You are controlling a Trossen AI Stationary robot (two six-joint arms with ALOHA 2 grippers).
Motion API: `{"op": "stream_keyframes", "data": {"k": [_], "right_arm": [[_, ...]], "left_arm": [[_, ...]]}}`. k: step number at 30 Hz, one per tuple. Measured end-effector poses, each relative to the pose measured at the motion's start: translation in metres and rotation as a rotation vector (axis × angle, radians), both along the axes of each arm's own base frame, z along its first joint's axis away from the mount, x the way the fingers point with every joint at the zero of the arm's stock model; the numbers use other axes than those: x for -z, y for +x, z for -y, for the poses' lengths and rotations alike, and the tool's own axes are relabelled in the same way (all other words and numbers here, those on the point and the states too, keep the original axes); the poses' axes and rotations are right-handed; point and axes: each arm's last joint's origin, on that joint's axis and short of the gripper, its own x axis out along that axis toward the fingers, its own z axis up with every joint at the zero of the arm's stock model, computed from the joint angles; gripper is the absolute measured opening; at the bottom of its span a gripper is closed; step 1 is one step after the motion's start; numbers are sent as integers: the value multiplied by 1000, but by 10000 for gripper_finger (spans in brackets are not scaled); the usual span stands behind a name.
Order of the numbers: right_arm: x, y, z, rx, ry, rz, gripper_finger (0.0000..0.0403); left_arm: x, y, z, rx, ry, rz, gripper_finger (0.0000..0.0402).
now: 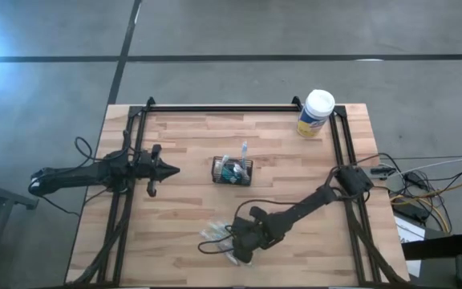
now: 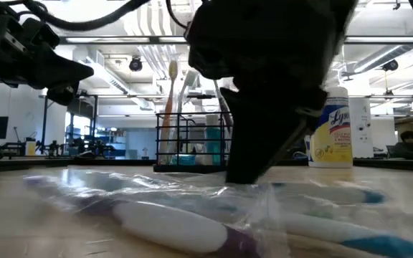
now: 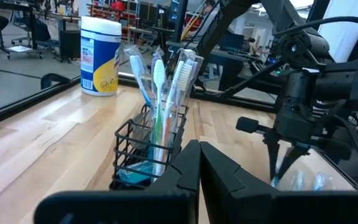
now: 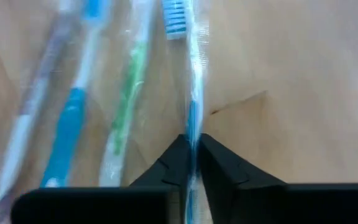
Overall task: Pick & Place toothbrushing station
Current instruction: Put the right blue toothbrush into the black wire organizer
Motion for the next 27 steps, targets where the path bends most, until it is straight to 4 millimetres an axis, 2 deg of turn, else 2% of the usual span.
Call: {"op": "stream_keyframes", "data": {"k": [4,11,15,18,21,23,27], "right_arm": [[-7,1,4,-14,-6,15,18],[-38,-3,7,-56,-45,82,17],[-72,-9,7,-108,-131,202,16],[-108,-16,3,-219,-172,367,16],[-146,-30,6,-328,-183,569,15],[-162,-43,14,-376,-202,671,15],[-165,-70,36,-395,-240,809,15]], "left_arm": [[0,0,0,8,-1,0,10],[0,0,0,11,-7,1,10],[0,0,0,14,-9,2,10],[-1,0,0,14,-8,7,10],[-4,0,1,23,4,39,10],[-8,0,2,52,29,80,10],[-10,0,3,114,52,105,10]]}}
